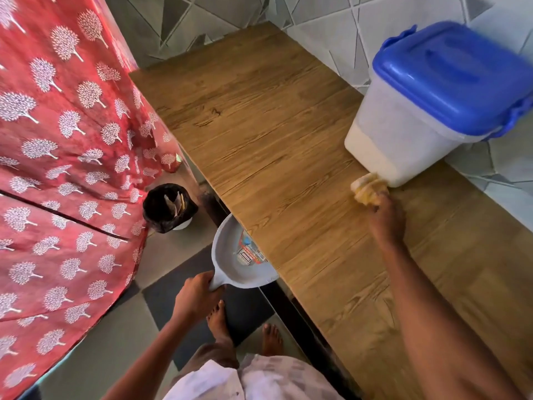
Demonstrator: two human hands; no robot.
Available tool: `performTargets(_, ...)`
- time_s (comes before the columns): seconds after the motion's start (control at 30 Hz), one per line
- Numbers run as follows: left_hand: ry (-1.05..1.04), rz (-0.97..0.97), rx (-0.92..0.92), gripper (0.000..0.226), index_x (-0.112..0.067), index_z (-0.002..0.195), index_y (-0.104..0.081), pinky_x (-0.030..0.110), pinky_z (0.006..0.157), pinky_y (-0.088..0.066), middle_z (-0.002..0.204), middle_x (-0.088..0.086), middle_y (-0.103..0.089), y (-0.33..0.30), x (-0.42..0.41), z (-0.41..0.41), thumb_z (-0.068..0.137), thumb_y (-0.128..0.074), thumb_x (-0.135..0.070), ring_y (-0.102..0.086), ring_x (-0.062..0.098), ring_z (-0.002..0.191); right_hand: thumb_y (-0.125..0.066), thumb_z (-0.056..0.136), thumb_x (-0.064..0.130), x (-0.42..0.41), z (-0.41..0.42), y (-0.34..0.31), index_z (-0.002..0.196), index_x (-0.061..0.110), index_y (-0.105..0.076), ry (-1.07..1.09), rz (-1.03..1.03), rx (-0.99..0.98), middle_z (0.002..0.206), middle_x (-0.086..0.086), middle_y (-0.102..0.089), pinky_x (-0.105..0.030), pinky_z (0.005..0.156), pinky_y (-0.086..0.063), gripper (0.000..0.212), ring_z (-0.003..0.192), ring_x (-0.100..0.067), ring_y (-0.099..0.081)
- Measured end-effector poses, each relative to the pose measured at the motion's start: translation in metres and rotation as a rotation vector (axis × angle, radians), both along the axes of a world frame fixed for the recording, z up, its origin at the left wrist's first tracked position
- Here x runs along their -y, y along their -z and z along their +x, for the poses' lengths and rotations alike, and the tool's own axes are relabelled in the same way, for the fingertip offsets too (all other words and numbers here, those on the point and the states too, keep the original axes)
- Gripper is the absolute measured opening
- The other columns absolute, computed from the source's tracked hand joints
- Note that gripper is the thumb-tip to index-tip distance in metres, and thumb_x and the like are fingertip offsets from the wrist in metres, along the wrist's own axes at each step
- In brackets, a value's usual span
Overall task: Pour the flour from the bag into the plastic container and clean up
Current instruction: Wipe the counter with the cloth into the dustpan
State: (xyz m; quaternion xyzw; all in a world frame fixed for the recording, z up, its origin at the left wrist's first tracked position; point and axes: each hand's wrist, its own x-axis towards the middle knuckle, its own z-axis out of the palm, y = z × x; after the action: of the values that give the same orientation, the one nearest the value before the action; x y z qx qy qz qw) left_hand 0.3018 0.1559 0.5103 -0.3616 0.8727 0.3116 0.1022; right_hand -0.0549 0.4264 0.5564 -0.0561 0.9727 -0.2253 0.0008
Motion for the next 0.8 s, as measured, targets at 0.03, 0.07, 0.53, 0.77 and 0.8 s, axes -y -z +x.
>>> performTargets(0.03, -0.002, -0.005, 0.003, 0.012, -0.03, 0.072, -0.062, 0.026, 0.05, -0.036, 0.059, -0.014, -0.06, -0.001, 0.0, 0.0, 0.081, -0.067, -0.037, -0.062, 0.016, 0.061, -0.062, 0.088, 0.01, 0.004, 0.007, 0.009, 0.135, 0.009, -0.057, -0.039, 0.061, -0.005, 0.135, -0.025, -0.054, -0.047, 0.098, -0.048, 0.047, 0.124, -0.043, -0.052)
performTargets(0.07, -0.005, -0.008, 0.006, 0.011, -0.028, 0.075, -0.064, 0.027, 0.052, -0.038, 0.06, -0.013, -0.059, -0.001, -0.001, 0.0, 0.081, -0.068, -0.036, -0.064, 0.019, 0.064, -0.061, 0.088, 0.008, 0.009, 0.014, 0.014, 0.137, 0.008, -0.056, -0.064, 0.082, -0.027, 0.138, -0.026, -0.052, -0.048, 0.099, -0.047, 0.049, 0.127, -0.043, -0.05)
performTargets(0.53, 0.02, 0.046, 0.003, 0.011, -0.026, 0.079, -0.064, 0.036, 0.061, -0.052, 0.069, -0.009, -0.065, 0.005, -0.005, 0.008, 0.082, -0.064, -0.036, -0.064, 0.018, 0.068, -0.055, 0.077, 0.002, 0.119, 0.204, -0.008, 0.123, 0.032, -0.07, -0.448, -0.623, 0.391, 0.118, 0.01, -0.074, -0.03, 0.096, -0.054, 0.057, 0.109, -0.007, -0.068)
performTargets(0.77, 0.047, 0.053, -0.006, 0.013, -0.032, 0.072, -0.06, 0.032, 0.056, -0.048, 0.062, -0.013, -0.062, 0.003, -0.015, 0.007, 0.084, -0.066, -0.033, -0.06, 0.012, 0.059, -0.058, 0.08, -0.006, 0.004, 0.104, -0.035, 0.135, 0.012, -0.059, -0.169, -0.284, -0.202, 0.125, -0.012, -0.065, -0.02, 0.089, -0.043, 0.057, 0.11, -0.02, -0.061)
performTargets(0.8, 0.048, 0.054, -0.006, 0.013, -0.03, 0.072, -0.061, 0.033, 0.057, -0.049, 0.063, -0.011, -0.062, 0.001, -0.018, 0.007, 0.083, -0.066, -0.033, -0.061, 0.014, 0.06, -0.059, 0.079, -0.004, -0.018, 0.086, -0.033, 0.135, 0.012, -0.058, -0.132, -0.179, -0.256, 0.127, -0.014, -0.062, -0.028, 0.089, -0.047, 0.058, 0.112, -0.026, -0.06)
